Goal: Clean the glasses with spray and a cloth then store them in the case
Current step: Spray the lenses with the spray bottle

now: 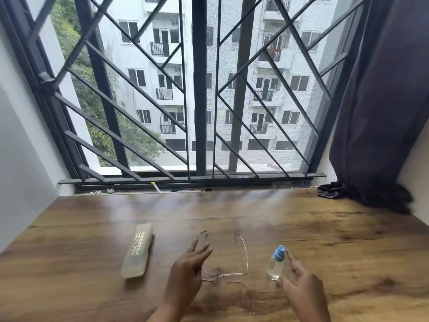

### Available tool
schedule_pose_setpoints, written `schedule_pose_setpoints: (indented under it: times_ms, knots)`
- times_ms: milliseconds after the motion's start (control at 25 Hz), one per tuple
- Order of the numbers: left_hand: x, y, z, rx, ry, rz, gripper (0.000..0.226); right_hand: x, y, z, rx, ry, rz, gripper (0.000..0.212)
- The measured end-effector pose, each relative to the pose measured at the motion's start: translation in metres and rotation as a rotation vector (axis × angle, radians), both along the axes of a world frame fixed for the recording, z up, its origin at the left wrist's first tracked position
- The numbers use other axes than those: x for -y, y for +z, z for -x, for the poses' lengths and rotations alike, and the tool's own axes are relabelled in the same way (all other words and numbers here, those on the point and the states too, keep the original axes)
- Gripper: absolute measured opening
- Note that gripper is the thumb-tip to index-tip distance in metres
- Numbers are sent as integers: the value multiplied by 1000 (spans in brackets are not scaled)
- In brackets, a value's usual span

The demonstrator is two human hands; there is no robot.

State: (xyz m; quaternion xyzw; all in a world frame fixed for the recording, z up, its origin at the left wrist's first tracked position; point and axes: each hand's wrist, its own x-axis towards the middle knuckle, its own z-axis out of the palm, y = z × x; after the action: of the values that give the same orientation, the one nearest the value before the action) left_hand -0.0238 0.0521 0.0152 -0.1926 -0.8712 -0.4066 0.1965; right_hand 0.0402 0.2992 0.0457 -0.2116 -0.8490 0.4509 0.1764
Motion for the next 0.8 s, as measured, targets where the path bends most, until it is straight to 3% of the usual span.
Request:
schedule_pose_setpoints:
  times_ms: [120,200,400,560,800]
  knots:
    - [31,-15,8,-51,-65,148,62,6,-3,-1,-209,10,-312,71]
    - [43,-23,10,-109,-129,251,61,8,-6,-2,-417,66,-490,63]
    - [50,-22,3,-195,-128,331,49,19,-12,-3,-609,257,-637,49]
    - [49,-28,1,-258,-133,388,46,31,-30,11,-575,457,-774,53]
    - [45,-30,4,-304,-117,394,39,37,-57,29,-389,457,-807,54]
